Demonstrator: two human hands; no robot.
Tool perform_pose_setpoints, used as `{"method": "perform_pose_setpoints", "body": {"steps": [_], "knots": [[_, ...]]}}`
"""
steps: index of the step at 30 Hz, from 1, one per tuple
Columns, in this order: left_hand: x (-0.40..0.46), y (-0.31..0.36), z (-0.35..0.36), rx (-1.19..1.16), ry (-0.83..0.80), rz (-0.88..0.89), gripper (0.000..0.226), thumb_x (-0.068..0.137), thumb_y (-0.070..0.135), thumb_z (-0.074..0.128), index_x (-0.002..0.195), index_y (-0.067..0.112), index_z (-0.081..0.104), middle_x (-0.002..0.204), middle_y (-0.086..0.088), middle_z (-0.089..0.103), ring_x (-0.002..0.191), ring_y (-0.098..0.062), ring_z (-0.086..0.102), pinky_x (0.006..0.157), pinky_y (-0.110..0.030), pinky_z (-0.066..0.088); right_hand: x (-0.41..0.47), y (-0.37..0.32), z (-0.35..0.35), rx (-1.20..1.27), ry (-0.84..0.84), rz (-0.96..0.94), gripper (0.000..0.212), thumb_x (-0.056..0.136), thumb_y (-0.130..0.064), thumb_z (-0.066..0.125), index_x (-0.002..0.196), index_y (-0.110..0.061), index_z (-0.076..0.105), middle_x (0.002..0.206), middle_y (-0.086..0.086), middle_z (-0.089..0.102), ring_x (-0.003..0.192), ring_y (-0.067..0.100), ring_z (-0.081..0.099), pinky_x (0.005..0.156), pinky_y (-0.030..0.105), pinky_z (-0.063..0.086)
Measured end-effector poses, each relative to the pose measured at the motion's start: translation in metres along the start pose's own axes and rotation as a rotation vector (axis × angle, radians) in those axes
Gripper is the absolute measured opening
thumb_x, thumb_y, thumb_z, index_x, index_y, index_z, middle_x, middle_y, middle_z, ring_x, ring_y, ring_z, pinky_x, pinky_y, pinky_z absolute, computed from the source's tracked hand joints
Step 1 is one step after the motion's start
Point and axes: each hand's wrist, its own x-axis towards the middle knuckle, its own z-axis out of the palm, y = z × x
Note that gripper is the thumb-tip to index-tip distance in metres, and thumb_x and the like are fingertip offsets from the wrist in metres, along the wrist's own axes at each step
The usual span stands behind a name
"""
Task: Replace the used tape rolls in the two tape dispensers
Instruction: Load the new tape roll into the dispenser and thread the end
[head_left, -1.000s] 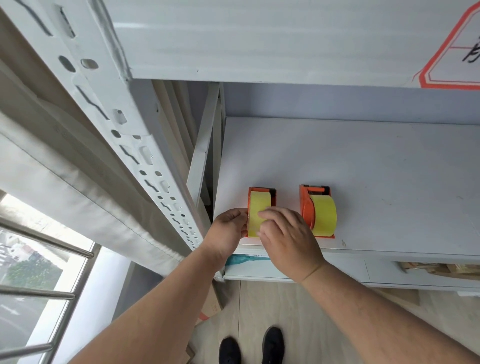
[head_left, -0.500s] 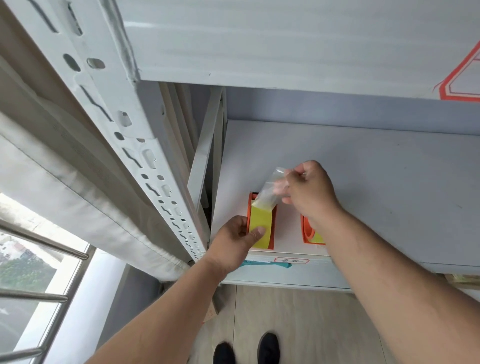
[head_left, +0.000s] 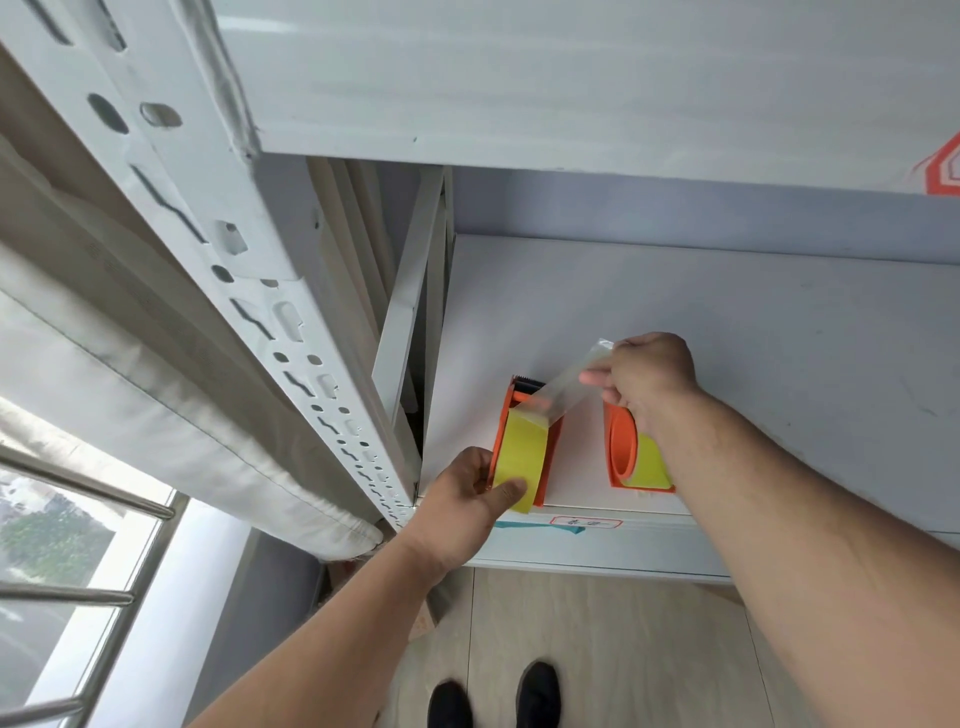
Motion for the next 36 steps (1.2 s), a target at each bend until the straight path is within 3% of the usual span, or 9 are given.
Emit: {"method": "perform_pose_setpoints", "body": {"steps": [2,7,11,16,21,24,29,33,36], "knots": [[0.001,0.001,0.001,0.002,0.009,-0.001,0.017,0.098,0.029,0.07,0.11,0.017,0.064,0.101,0.0,0.077,0.091,-0.016,0.07,0.08,-0.022,0.051,0.0,-0.004,-0.001,0.016,-0.018,-0.017,0.021,0.106,-0.015,0.043,0.09,-0.019,0.056,0.068,0.007,0.079,0.08,0.03,0.082,0.078,0.043,0.065],[0.002,0.002,0.006,0.057,0.087,0.005,0.045,0.1,0.048,0.063,0.089,0.005,0.055,0.076,0.001,0.055,0.066,-0.006,0.048,0.062,-0.014,0.04,-0.006,-0.013,-0.004,0.095,-0.165,0.038,0.024,0.104,-0.03,0.059,0.116,-0.008,0.058,0.094,0.016,0.079,0.075,0.022,0.082,0.06,0.031,0.062],[0.01,0.009,0.008,0.096,0.174,0.022,0.061,0.097,0.058,0.061,0.084,-0.001,0.05,0.069,0.001,0.046,0.061,-0.009,0.04,0.054,-0.012,0.037,-0.011,-0.018,-0.013,0.131,-0.211,-0.023,0.016,0.096,-0.006,0.073,0.108,-0.001,0.063,0.102,0.02,0.074,0.074,0.021,0.079,0.064,0.026,0.066],[0.011,0.009,0.01,-0.024,0.166,-0.027,0.046,0.095,0.056,0.066,0.108,0.012,0.059,0.091,-0.001,0.068,0.082,-0.019,0.063,0.073,-0.025,0.048,-0.007,-0.016,-0.018,-0.101,-0.168,-0.13,0.005,0.096,-0.006,0.067,0.095,-0.011,0.064,0.082,0.01,0.074,0.05,0.009,0.072,0.048,0.024,0.054],[0.02,0.036,0.005,-0.117,0.069,-0.15,0.056,0.1,0.036,0.059,0.152,0.035,0.038,0.115,0.008,0.062,0.104,-0.015,0.059,0.084,-0.028,0.041,-0.009,-0.01,-0.02,-0.373,-0.141,-0.265,0.017,0.094,-0.01,0.057,0.079,-0.014,0.063,0.075,0.007,0.076,0.047,0.02,0.064,0.059,0.028,0.047],[0.03,0.051,0.007,-0.081,0.062,-0.166,0.041,0.102,0.043,0.055,0.14,0.028,0.056,0.128,-0.001,0.065,0.112,-0.022,0.06,0.088,-0.031,0.044,-0.006,-0.008,-0.021,-0.4,-0.141,-0.271,0.022,0.097,-0.013,0.05,0.078,-0.012,0.06,0.08,0.009,0.079,0.05,0.024,0.065,0.064,0.032,0.049],[0.038,0.056,0.012,-0.076,0.126,-0.217,0.017,0.1,0.033,0.06,0.113,0.025,0.067,0.11,-0.003,0.069,0.103,-0.026,0.064,0.092,-0.038,0.05,-0.002,-0.005,-0.024,-0.427,-0.139,-0.277,0.025,0.096,-0.013,0.049,0.08,-0.009,0.066,0.072,0.009,0.077,0.058,0.026,0.064,0.06,0.03,0.046],[0.035,0.064,0.011,-0.146,0.08,-0.255,0.041,0.087,0.026,0.055,0.125,0.022,0.067,0.115,-0.007,0.069,0.108,-0.031,0.063,0.099,-0.042,0.05,-0.003,-0.003,-0.019,-0.421,-0.18,-0.294,0.023,0.099,-0.014,0.048,0.081,-0.013,0.062,0.081,0.006,0.079,0.055,0.024,0.064,0.059,0.029,0.045],[0.035,0.063,0.008,-0.309,0.027,-0.341,0.039,0.082,0.026,0.053,0.113,0.012,0.07,0.09,-0.013,0.074,0.086,-0.034,0.067,0.086,-0.045,0.054,-0.005,-0.005,-0.019,-0.481,-0.219,-0.331,0.022,0.101,-0.015,0.047,0.091,-0.008,0.066,0.081,0.01,0.078,0.06,0.024,0.066,0.057,0.028,0.042]]}}
